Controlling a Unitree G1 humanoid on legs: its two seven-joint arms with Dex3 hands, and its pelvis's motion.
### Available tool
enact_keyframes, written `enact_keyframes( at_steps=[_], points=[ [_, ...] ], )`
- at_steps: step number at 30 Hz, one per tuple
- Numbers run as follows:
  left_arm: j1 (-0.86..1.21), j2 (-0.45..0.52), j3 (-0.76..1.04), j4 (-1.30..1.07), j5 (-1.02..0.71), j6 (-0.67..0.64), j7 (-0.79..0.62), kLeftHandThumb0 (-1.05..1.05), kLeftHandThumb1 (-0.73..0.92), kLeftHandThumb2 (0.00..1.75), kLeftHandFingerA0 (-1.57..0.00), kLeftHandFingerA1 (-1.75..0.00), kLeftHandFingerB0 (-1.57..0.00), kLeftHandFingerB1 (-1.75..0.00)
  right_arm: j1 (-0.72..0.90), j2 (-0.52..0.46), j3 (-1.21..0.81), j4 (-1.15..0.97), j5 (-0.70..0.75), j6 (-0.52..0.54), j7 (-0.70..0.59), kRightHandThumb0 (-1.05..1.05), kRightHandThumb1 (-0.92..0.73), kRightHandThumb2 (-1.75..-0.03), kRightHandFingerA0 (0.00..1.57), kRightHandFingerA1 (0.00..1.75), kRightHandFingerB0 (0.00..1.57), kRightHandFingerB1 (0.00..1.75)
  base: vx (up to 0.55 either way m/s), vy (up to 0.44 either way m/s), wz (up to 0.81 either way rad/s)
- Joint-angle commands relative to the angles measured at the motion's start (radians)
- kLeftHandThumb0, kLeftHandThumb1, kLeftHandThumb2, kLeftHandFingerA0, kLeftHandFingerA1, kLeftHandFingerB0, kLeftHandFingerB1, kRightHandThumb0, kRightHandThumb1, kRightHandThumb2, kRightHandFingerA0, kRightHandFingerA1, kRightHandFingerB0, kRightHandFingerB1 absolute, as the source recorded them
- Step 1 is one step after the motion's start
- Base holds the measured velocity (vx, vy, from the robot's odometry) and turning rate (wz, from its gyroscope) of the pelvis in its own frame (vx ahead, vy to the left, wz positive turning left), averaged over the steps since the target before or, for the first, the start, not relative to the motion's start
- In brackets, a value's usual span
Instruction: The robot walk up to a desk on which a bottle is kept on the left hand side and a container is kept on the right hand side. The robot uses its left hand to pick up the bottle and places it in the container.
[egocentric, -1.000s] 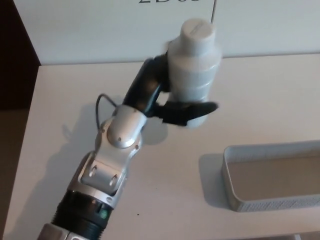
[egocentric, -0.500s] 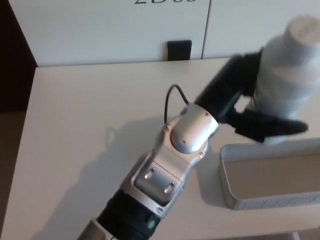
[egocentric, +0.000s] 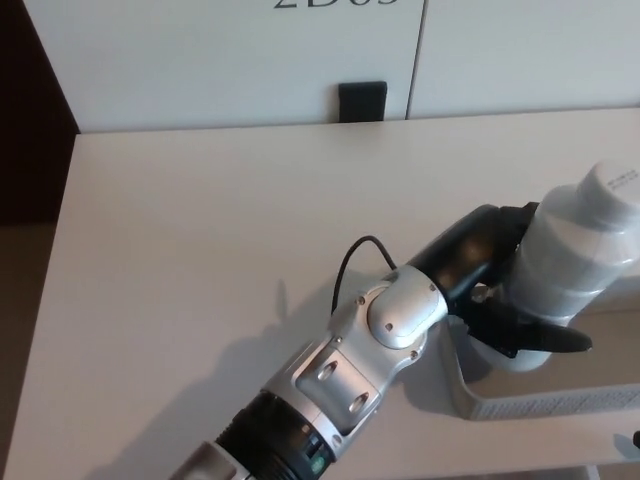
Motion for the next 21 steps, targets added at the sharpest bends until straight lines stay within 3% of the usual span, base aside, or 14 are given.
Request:
enact_keyframes(
  at_steps=[1, 10, 11, 12, 13, 14, 15, 16, 17, 18, 21],
  points=[
    [-0.099, -0.076, -0.004, 0.117, 0.039, -0.017, 0.018, -0.5, 0.71, 0.61, -1.42, -0.98, -0.84, -0.45, 0.003, -0.009, -0.009, -0.019, 0.045, 0.049, 0.016, -0.09, -0.66, -0.59, 0.49, 0.66, 0.43, 0.52, 0.0, 0.0, 0.0],
    [-0.087, -0.062, -0.034, 0.115, 0.047, -0.034, 0.009, -0.54, 0.73, 0.63, -1.38, -0.94, -0.83, -0.45, -0.017, -0.01, 0.006, -0.039, 0.001, 0.114, -0.035, -0.08, -0.66, -0.58, 0.53, 0.61, 0.42, 0.47, 0.0, 0.0, 0.0],
    [-0.086, -0.057, -0.04, 0.118, 0.05, -0.059, 0.009, -0.72, 0.69, 0.62, -1.13, -0.71, -0.64, -0.4, -0.016, -0.011, 0.007, -0.047, -0.002, 0.122, -0.038, -0.09, -0.66, -0.58, 0.52, 0.61, 0.43, 0.47, 0.0, 0.0, 0.0],
    [-0.087, -0.042, -0.055, 0.122, 0.061, -0.1, 0.003, -1.04, 0.64, 0.97, -0.52, -0.48, -0.28, -0.44, -0.015, -0.011, 0.008, -0.053, -0.003, 0.128, -0.042, -0.09, -0.66, -0.58, 0.52, 0.62, 0.43, 0.47, 0.0, 0.0, 0.0],
    [-0.089, -0.025, -0.071, 0.128, 0.074, -0.145, -0.004, -1.04, 0.64, 0.97, -0.52, -0.48, -0.28, -0.44, -0.015, -0.011, 0.008, -0.059, -0.004, 0.136, -0.045, -0.09, -0.66, -0.58, 0.52, 0.62, 0.43, 0.47, 0.0, 0.0, 0.0],
    [-0.099, -0.008, -0.089, 0.123, 0.089, -0.145, -0.021, -0.4, 0.18, 0.9, 0.0, -0.49, -0.03, -0.52, -0.015, -0.013, 0.011, -0.06, -0.011, 0.131, -0.046, -0.08, -0.66, -0.58, 0.53, 0.61, 0.44, 0.47, 0.0, 0.0, 0.0],
    [-0.102, -0.003, -0.093, 0.122, 0.093, -0.145, -0.025, -0.4, 0.18, 0.9, 0.0, -0.49, -0.03, -0.52, -0.015, -0.014, 0.011, -0.061, -0.013, 0.13, -0.046, -0.08, -0.66, -0.58, 0.53, 0.61, 0.44, 0.47, 0.0, 0.0, 0.0],
    [-0.107, 0.005, -0.104, 0.108, 0.104, -0.132, -0.034, -1.05, 0.56, 0.93, 0.0, -0.06, 0.0, -0.12, -0.017, -0.016, 0.012, -0.062, -0.015, 0.134, -0.048, -0.1, -0.65, -0.58, 0.54, 0.62, 0.43, 0.46, 0.0, 0.0, 0.0],
    [-0.11, 0.011, -0.111, 0.1, 0.111, -0.124, -0.038, -1.05, 0.56, 0.93, 0.0, -0.06, 0.0, -0.12, -0.018, -0.017, 0.012, -0.064, -0.016, 0.139, -0.05, -0.1, -0.65, -0.58, 0.54, 0.62, 0.43, 0.46, 0.0, 0.0, 0.0],
    [-0.114, 0.021, -0.119, 0.08, 0.12, -0.113, -0.046, -1.05, 0.75, 0.66, 0.0, 0.0, 0.0, -0.04, -0.021, -0.018, 0.012, -0.064, -0.017, 0.142, -0.051, -0.09, -0.66, -0.58, 0.54, 0.61, 0.43, 0.46, 0.0, 0.0, 0.0],
    [-0.111, 0.043, -0.128, 0.045, 0.139, -0.118, -0.051, -1.05, 0.77, 0.67, 0.0, 0.0, 0.0, -0.05, -0.024, -0.019, 0.01, -0.069, -0.009, 0.153, -0.047, -0.09, -0.66, -0.58, 0.54, 0.61, 0.43, 0.46, 0.0, 0.0, 0.0]
  ],
)
